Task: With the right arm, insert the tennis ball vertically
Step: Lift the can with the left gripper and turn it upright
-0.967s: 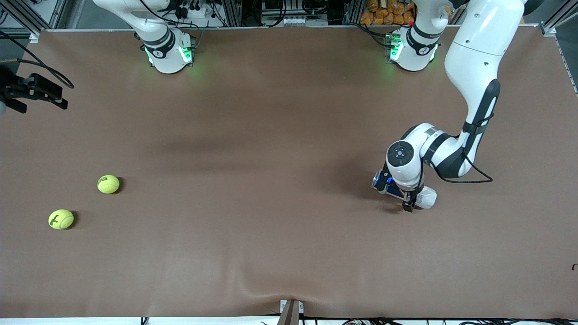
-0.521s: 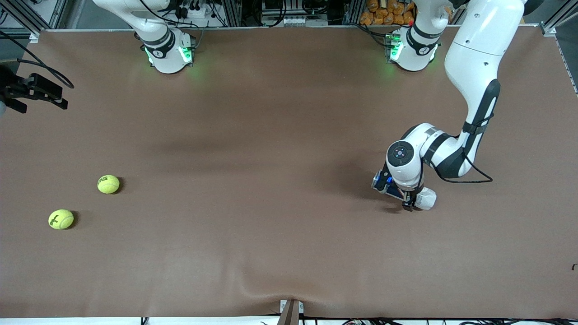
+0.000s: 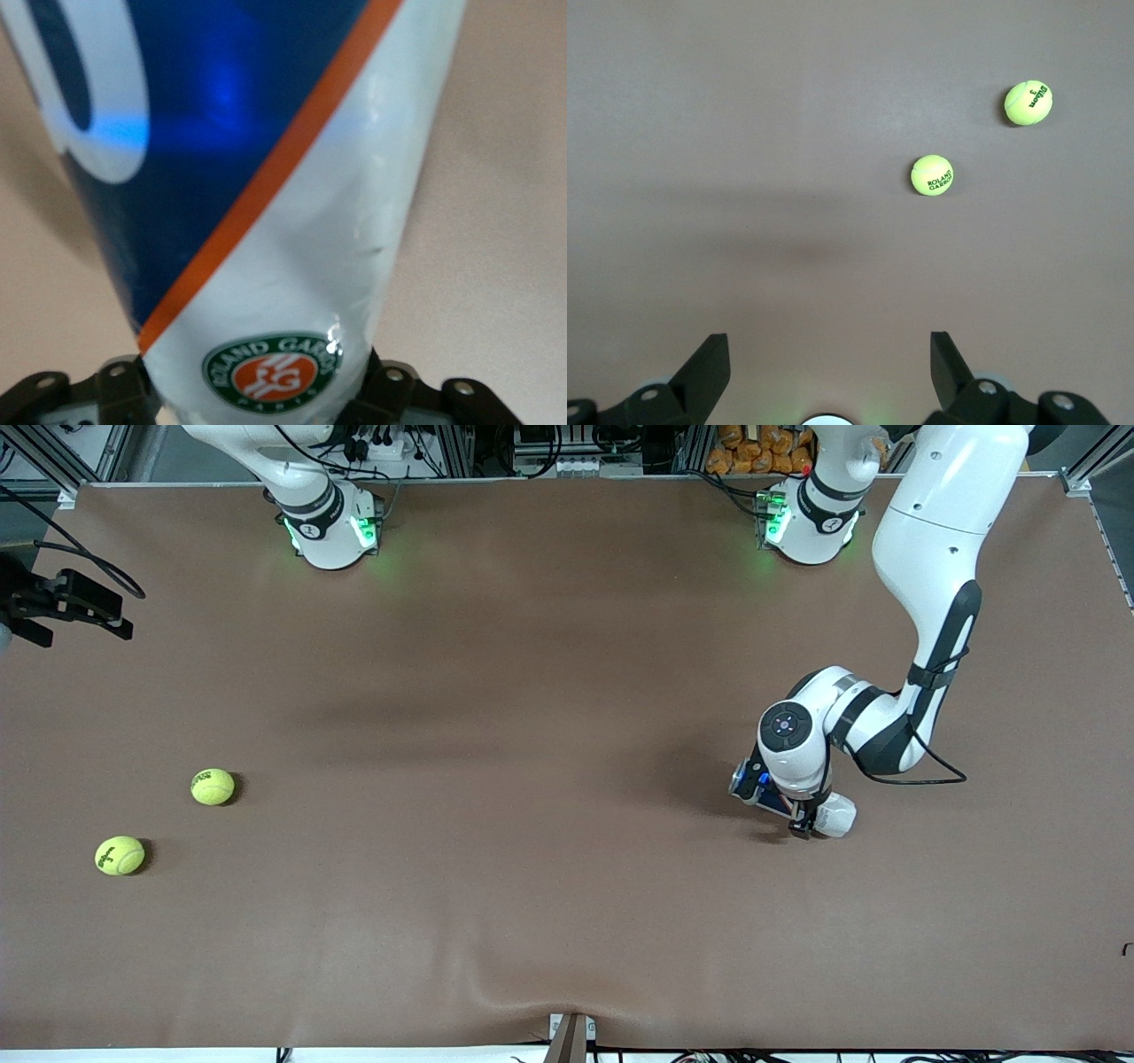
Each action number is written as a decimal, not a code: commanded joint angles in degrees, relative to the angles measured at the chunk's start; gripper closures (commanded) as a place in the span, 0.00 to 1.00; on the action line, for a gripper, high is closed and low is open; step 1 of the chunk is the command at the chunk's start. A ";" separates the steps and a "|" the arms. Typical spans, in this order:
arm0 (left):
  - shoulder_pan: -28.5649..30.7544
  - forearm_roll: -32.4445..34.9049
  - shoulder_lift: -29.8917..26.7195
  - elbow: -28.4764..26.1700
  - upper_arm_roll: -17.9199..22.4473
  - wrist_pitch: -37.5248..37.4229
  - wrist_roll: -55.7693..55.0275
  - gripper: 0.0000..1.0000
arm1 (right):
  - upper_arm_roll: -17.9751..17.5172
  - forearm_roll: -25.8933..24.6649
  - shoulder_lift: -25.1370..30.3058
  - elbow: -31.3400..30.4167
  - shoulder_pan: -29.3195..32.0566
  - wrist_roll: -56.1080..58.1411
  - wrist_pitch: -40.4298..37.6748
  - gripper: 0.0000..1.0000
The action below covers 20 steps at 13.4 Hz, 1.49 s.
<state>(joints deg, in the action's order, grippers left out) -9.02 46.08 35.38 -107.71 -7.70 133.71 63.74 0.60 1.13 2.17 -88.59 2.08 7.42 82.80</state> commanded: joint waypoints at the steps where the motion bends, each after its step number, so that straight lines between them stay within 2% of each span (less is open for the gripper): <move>1: 0.32 1.38 0.66 0.22 -0.12 1.38 0.16 0.25 | -1.04 0.54 0.90 -0.44 1.53 -0.31 -0.27 0.00; 7: 0.41 -1.42 0.22 1.10 -1.35 1.38 -0.02 0.25 | -1.04 0.54 0.90 -0.44 1.44 -0.31 -0.27 0.00; 17: -1.43 -17.94 -0.05 6.81 -2.41 -0.03 -0.54 0.26 | -1.04 0.54 0.90 -0.44 1.44 -0.31 -0.27 0.00; 20: -4.06 -24.87 0.48 11.89 -2.41 -4.85 -0.89 0.26 | -1.04 0.54 0.90 -0.44 1.44 -0.31 -0.27 0.00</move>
<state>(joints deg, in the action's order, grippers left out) -10.76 25.17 35.38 -100.07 -10.19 133.01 63.26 0.60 1.13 2.17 -88.60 2.08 7.42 82.77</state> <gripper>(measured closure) 0.251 0.000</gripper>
